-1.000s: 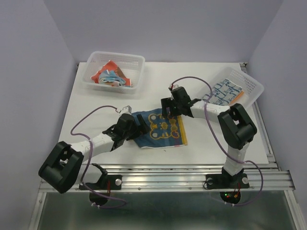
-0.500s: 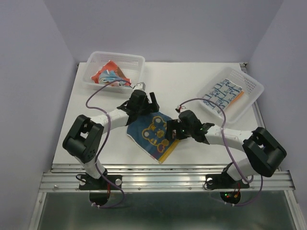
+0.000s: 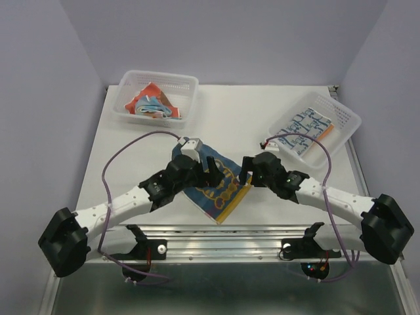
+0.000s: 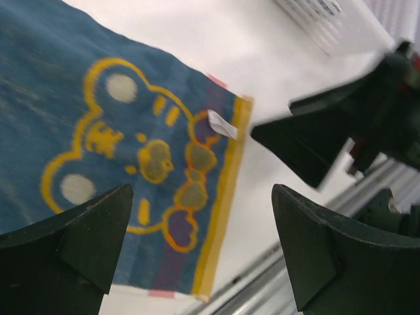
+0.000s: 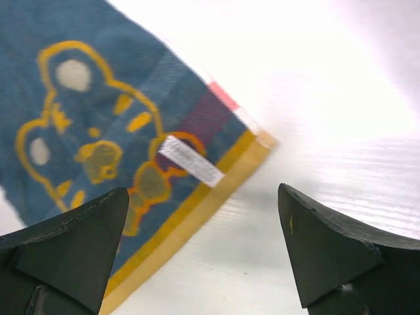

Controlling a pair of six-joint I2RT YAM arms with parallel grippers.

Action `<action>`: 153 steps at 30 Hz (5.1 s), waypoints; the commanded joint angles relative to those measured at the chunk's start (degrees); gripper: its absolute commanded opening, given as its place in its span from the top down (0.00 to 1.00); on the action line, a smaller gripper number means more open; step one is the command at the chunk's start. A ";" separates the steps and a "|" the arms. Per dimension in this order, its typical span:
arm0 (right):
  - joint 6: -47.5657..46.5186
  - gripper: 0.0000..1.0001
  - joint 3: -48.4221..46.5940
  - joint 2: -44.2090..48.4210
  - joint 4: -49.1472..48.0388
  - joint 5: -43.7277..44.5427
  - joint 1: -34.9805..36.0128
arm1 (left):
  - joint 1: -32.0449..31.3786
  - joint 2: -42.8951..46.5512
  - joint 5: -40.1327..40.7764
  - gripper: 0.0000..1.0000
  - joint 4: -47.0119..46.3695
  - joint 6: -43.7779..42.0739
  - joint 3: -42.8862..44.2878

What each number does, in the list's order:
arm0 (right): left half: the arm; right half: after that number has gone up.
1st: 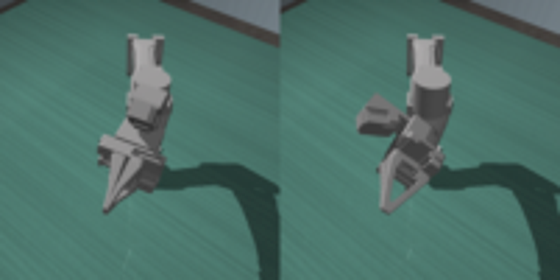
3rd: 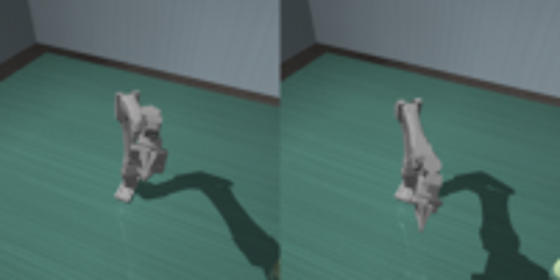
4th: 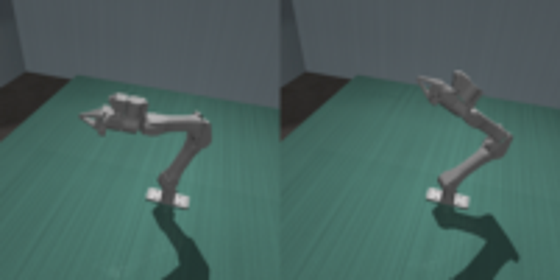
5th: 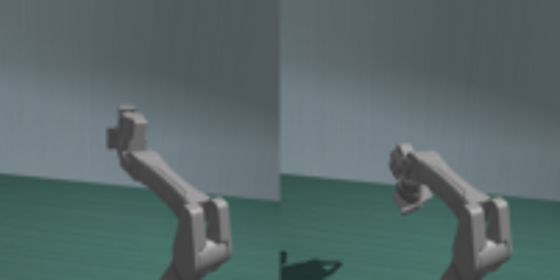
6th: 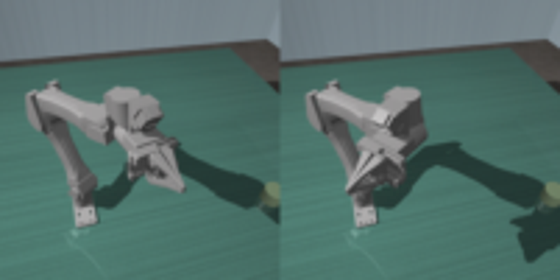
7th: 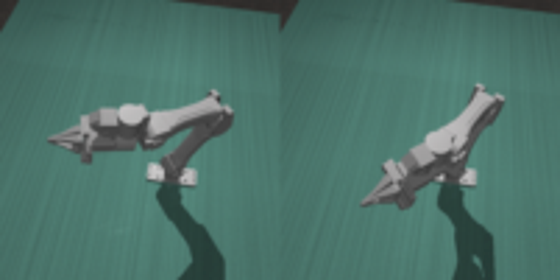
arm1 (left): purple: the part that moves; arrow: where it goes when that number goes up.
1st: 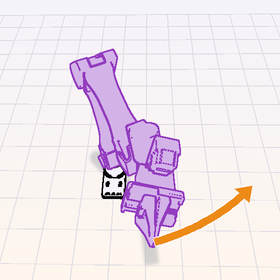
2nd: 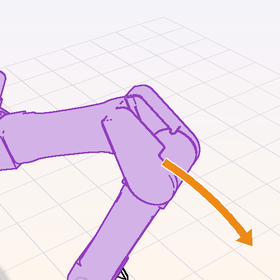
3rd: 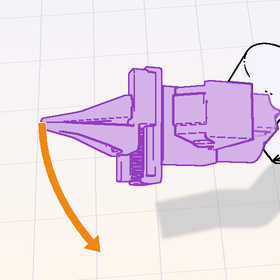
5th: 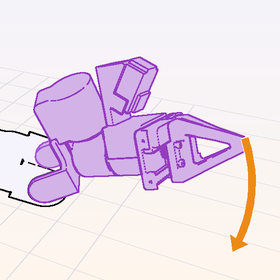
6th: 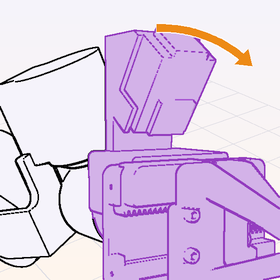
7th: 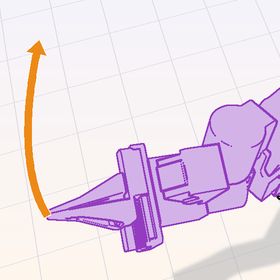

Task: Fold and stack the towels
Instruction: Flatten out the crumpled towel

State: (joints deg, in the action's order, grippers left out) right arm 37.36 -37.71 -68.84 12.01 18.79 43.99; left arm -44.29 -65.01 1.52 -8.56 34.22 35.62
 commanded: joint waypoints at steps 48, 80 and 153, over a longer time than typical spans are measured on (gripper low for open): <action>0.96 0.88 -3.24 -17.21 -3.92 2.13 -4.00 | -31.03 -21.38 11.48 0.31 23.13 -0.30 8.24; -7.83 0.99 -6.29 6.77 -4.90 -3.05 -4.00 | -32.96 -3.91 47.24 1.00 32.55 4.21 21.76; -17.85 0.99 -29.16 -12.08 -17.63 -1.12 -19.11 | 18.63 -31.64 -13.38 1.00 10.83 -52.67 52.00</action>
State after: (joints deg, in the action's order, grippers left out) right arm 20.95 -59.37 -76.31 -1.10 22.09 27.20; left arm -27.99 -92.12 -10.46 0.60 -13.04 80.42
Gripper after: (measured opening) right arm 0.118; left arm 0.026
